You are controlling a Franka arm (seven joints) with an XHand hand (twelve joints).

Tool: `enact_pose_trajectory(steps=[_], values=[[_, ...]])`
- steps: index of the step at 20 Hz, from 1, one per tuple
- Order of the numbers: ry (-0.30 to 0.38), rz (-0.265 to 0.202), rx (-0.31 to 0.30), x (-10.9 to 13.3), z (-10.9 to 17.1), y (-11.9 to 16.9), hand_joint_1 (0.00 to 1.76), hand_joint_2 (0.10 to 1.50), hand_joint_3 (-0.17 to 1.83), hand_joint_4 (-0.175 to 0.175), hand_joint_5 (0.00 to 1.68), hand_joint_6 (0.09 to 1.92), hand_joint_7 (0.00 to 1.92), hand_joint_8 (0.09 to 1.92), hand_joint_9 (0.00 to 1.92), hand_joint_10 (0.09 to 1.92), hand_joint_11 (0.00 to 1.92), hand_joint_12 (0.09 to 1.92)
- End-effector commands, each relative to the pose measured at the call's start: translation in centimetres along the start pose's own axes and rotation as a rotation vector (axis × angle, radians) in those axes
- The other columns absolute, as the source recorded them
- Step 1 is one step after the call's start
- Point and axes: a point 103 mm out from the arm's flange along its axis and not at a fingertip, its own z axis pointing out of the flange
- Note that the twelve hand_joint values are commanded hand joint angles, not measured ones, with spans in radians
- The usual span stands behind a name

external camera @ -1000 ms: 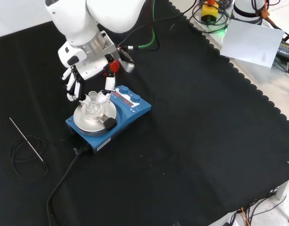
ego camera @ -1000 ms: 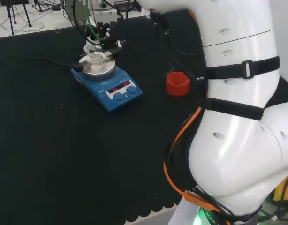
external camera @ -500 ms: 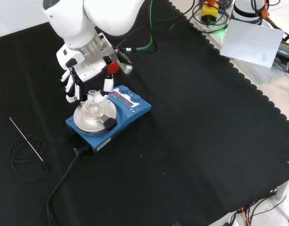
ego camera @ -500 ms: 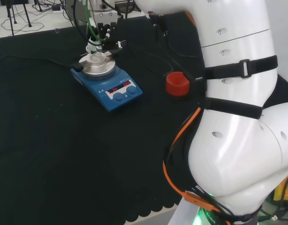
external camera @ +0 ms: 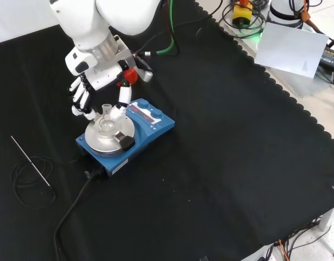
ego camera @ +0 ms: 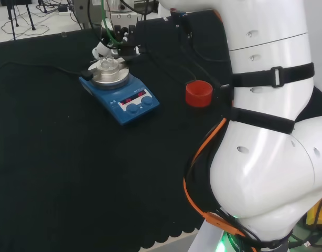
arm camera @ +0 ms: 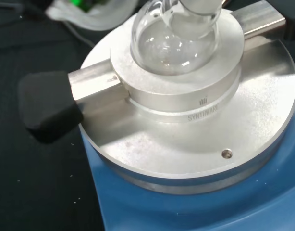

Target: Place the round-bottom flask on the heater.

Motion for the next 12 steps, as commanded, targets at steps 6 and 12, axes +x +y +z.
enact_pose_trajectory(steps=[6, 12], values=[[0.023, -0.013, -0.052, -0.9, -3.2, -3.8, 0.67, 0.67, 0.47, -0.031, 0.38, 0.33, 0.27, 0.65, 0.48, 0.71, 0.19, 1.35], [0.023, -0.004, -0.051, -1.5, -4.2, -6.0, 0.67, 0.68, 0.45, -0.03, 0.41, 0.26, 0.27, 0.65, 0.47, 0.71, 0.19, 1.35]])
